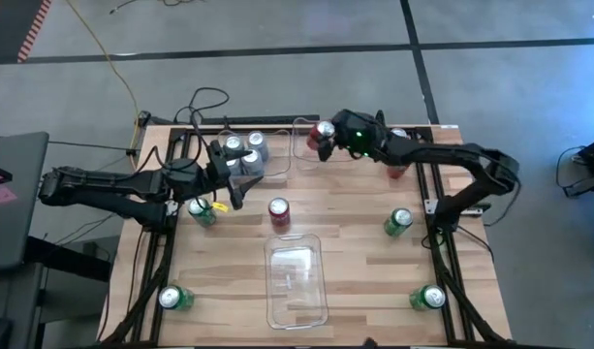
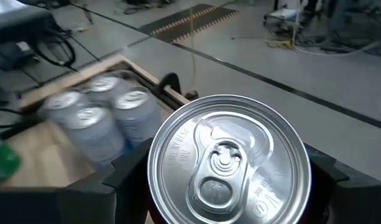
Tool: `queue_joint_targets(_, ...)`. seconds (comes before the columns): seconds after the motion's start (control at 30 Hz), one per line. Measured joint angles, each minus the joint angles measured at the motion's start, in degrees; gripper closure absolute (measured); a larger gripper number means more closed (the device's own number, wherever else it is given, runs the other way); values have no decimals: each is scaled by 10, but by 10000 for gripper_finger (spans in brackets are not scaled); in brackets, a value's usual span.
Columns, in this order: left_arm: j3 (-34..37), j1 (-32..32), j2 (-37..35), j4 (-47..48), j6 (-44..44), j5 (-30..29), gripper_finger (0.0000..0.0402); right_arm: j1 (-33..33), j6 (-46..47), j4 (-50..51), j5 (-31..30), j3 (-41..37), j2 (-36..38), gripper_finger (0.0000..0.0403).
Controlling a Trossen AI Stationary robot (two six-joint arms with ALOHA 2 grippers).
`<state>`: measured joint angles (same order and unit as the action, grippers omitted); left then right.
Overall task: Sort soda cans
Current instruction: Put the bottom right red soda can into the top right transparent bin
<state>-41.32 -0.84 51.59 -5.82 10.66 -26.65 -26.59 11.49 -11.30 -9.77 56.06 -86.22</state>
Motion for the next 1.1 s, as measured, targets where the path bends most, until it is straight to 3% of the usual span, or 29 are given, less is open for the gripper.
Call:
queue_joint_targets(0.27, 0, 0, 0, 21, -7, 0, 56, -43, 20, -49, 40, 40, -122, 108)
queue_joint_targets(0.53, 0, 0, 0, 25, -5, -2, 56, -65, 21, -58, 39, 60, -199, 107)
queue_joint_targets(0.9, 0, 0, 0, 24, 0, -4, 56, -65, -4, -87, 41, 66, -229, 102)
queue_joint_targets(1.1, 0, 0, 0, 23, -4, -4, 56, -65, -15, -86, 41, 66, -229, 56)
